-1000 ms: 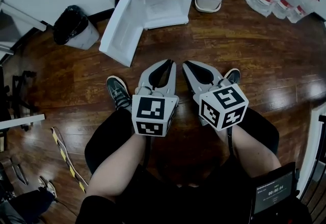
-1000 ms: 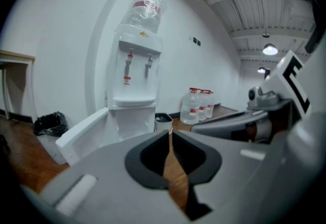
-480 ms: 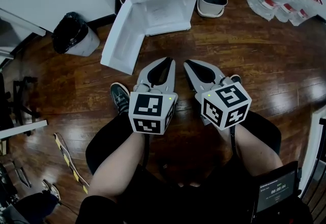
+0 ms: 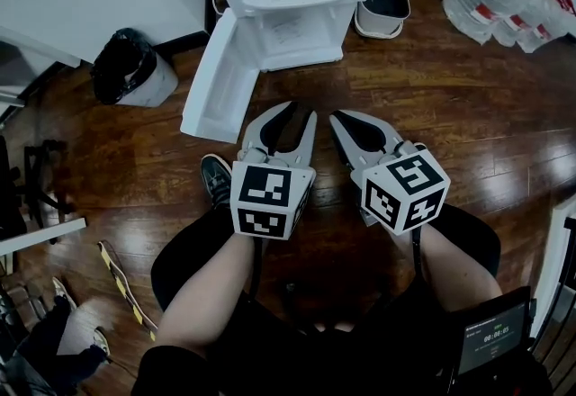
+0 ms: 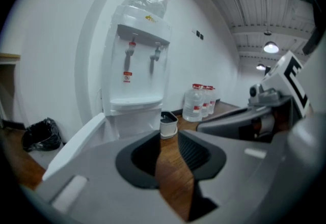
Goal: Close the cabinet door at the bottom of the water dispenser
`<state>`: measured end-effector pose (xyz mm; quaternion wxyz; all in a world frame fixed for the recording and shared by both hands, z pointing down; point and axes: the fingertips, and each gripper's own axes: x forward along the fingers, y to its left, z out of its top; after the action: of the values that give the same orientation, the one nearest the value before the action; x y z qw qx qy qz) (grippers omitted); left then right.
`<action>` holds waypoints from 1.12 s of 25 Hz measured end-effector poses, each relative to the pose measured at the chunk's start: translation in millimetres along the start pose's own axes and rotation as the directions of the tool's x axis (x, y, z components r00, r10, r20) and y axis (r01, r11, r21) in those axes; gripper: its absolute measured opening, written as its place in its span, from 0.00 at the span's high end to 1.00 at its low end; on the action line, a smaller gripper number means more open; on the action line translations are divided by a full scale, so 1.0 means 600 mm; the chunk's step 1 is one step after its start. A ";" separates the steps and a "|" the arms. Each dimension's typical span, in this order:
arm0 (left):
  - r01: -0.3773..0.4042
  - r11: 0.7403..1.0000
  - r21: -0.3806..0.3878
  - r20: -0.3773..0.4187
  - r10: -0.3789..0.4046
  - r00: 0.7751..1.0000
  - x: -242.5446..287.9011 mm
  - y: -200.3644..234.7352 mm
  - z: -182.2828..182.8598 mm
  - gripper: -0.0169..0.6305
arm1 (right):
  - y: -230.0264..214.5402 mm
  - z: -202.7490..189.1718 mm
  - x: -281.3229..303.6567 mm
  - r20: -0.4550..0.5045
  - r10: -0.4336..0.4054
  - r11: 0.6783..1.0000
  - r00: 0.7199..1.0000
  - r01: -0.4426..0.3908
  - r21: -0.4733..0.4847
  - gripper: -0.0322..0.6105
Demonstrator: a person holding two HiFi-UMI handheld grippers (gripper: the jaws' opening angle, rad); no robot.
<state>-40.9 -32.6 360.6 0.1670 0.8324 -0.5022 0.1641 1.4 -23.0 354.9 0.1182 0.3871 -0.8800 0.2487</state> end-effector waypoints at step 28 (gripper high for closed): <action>-0.290 0.952 0.096 -0.468 0.300 0.831 -0.050 0.359 -0.130 0.55 | -0.037 0.047 0.087 -0.003 -0.013 1.000 1.000 0.013 0.026 0.94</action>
<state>-254.6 -69.4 441.3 0.2494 0.6804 -0.5661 0.3929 -17.6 -83.4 359.4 0.1159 0.3939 -0.8740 0.2599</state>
